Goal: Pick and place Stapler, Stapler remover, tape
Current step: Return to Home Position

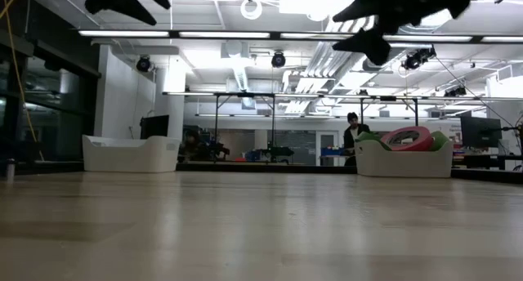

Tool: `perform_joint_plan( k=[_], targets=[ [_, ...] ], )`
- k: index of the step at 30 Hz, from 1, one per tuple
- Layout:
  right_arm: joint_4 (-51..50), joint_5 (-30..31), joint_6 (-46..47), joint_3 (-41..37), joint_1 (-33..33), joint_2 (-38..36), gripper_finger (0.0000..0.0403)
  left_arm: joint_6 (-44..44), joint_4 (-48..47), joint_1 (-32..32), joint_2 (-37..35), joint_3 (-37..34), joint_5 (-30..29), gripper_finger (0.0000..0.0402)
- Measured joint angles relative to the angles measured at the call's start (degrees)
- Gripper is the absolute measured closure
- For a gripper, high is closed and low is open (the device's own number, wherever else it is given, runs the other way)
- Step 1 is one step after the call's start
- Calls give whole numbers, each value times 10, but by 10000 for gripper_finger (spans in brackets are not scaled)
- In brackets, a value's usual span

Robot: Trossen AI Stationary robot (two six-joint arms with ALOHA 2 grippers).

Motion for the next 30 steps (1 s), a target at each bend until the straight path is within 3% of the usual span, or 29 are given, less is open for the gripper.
perform_joint_plan(
  k=[5, 11, 22, 30],
  targets=[
    [126, 0, 49, -108, -8, -57, 124, 86, 13, 44, -15, 0, 1, 172],
    [157, -3, 95, -188, -38, -116, 124, 91, 38, 48, -82, -46, -41, 172],
    [167, -61, 79, -214, -100, -140, 124, 149, 329, 47, -255, -315, -11, 172],
    [178, -94, 63, -214, -132, -137, 124, 119, 415, 47, -376, -462, -36, 172]
  ],
)
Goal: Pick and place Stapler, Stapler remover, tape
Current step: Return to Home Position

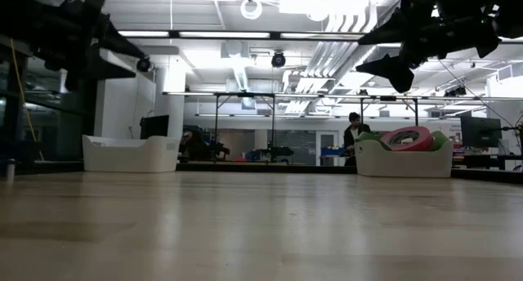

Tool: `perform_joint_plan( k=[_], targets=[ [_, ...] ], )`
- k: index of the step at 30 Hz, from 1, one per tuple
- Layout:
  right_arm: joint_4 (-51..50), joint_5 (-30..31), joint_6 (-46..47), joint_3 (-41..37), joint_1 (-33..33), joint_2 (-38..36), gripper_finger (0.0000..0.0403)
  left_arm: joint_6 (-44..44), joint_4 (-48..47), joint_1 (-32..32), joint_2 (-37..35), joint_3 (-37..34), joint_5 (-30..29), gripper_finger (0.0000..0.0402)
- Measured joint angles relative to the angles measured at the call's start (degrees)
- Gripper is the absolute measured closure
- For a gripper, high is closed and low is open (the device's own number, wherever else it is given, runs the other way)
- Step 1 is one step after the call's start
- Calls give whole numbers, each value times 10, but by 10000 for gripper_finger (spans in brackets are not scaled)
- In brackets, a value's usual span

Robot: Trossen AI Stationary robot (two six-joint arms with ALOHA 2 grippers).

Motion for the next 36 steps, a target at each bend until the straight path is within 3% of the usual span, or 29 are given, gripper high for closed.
perform_joint_plan(
  k=[4, 13, 21, 26, 36],
  targets=[
    [13, 12, 6, 0, 10, 6, 124, -13, 17, 0, -49, -45, -30, 172],
    [257, 70, 81, -89, 47, 61, 124, -15, 7, 0, -101, -86, -88, 172],
    [390, 59, 138, -205, -2, 46, 124, -43, -46, 0, -112, -86, -104, 172],
    [378, 11, 130, -204, -48, 28, 124, -39, -70, 0, -138, -84, -123, 172],
    [341, 36, 97, -206, -98, 26, 124, 5, -127, 0, -155, -75, -136, 172]
  ],
)
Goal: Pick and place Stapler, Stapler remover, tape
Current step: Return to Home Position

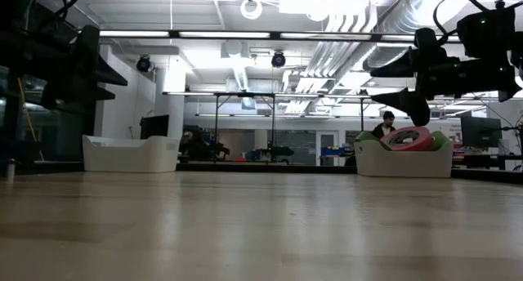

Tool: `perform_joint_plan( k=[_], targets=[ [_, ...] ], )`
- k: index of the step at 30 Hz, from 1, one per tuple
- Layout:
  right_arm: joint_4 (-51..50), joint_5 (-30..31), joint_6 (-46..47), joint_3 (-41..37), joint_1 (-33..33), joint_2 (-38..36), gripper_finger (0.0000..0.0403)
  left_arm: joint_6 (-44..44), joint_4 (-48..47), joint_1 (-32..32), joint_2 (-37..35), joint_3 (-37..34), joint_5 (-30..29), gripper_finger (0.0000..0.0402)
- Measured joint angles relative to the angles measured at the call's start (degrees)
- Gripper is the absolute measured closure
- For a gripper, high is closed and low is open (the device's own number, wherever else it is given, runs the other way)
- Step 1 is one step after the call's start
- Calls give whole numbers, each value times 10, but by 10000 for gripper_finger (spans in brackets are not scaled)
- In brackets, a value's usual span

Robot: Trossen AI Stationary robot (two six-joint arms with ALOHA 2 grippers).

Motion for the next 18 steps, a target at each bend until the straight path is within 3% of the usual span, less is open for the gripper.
perform_joint_plan(
  k=[6, 18],
  targets=[
    [-1, 0, 4, 0, 1, 0, 124, 0, 0, 0, 0, 0, 16, 172],
    [-4, 0, -23, 0, 1, 0, 124, -1, 4, 0, 0, 0, 109, 172]
  ],
)
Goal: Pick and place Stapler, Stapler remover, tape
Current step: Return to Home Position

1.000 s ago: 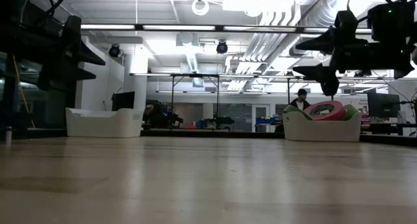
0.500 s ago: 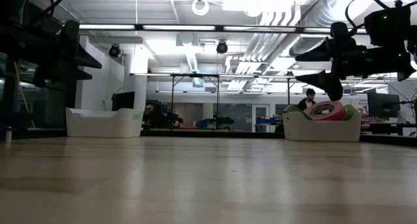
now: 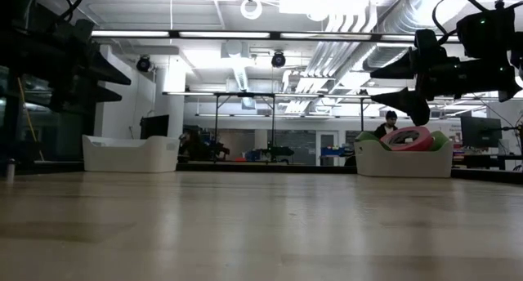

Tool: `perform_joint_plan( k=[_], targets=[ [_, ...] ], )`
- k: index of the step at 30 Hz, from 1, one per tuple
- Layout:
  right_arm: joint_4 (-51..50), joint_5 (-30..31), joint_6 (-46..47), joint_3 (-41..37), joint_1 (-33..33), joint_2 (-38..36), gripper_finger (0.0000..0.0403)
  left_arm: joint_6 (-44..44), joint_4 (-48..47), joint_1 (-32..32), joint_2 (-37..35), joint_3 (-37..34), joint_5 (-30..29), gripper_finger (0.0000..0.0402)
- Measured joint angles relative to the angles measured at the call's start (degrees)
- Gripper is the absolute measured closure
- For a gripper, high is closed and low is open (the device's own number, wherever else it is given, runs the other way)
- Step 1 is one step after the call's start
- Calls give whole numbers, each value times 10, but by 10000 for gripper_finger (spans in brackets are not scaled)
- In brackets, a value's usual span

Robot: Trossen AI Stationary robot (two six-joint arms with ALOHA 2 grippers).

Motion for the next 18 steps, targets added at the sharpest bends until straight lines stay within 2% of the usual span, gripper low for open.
perform_joint_plan(
  k=[5, 18],
  targets=[
    [0, 0, 1, 0, 0, 0, 124, 0, 0, 0, 0, 0, 24, 172],
    [0, 0, 1, 0, 0, 0, 124, 0, 0, 0, 0, 0, 24, 172]
  ],
)
